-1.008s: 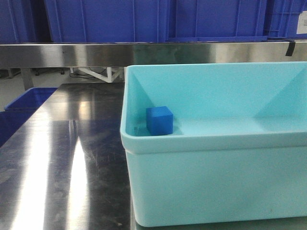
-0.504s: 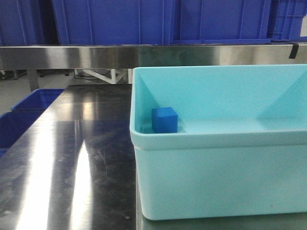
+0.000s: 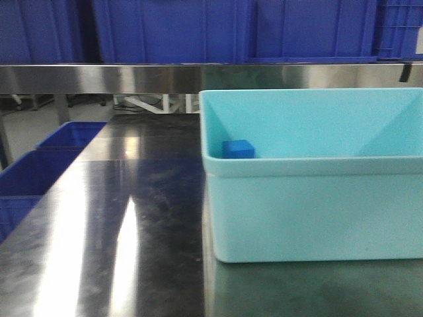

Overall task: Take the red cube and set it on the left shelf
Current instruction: 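Hold the red cube in the right gripper while backing away from the table, then turn the base toward the aisle holding the red cube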

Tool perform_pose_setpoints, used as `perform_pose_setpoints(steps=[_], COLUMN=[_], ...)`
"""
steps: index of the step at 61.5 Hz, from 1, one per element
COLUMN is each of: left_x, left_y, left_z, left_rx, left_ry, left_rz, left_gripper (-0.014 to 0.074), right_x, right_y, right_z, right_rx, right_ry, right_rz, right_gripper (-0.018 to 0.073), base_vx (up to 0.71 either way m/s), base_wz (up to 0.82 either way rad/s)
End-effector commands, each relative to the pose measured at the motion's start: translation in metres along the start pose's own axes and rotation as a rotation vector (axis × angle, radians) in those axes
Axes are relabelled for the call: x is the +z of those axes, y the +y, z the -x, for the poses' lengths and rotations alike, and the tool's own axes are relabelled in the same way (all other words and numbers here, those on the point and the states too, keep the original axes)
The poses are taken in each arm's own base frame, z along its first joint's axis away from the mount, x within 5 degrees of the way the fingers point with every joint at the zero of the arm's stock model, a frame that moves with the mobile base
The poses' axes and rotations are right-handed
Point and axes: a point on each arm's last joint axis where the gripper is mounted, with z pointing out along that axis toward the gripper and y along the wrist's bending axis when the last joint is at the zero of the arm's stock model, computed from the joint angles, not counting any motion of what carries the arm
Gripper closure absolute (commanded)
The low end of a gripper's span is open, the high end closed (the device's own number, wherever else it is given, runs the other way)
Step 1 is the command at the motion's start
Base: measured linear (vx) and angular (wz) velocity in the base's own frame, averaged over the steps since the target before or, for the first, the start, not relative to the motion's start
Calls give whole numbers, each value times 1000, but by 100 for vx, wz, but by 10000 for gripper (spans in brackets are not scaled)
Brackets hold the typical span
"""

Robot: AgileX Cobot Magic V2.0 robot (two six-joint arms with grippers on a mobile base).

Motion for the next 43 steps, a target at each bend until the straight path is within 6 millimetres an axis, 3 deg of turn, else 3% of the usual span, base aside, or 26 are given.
perform_pose_setpoints(steps=[1,43], left_x=[1,1], left_y=[0,0], left_z=[0,0], left_rx=[-5,-5], left_ry=[-54,-54], left_rz=[6,6], left_gripper=[491,491], right_x=[-4,-4], right_y=[3,3], right_z=[16,16], right_rx=[-6,-6], right_ry=[-105,-105], right_rz=[21,21], right_gripper=[501,501], base_vx=[-10,-18], base_wz=[2,32])
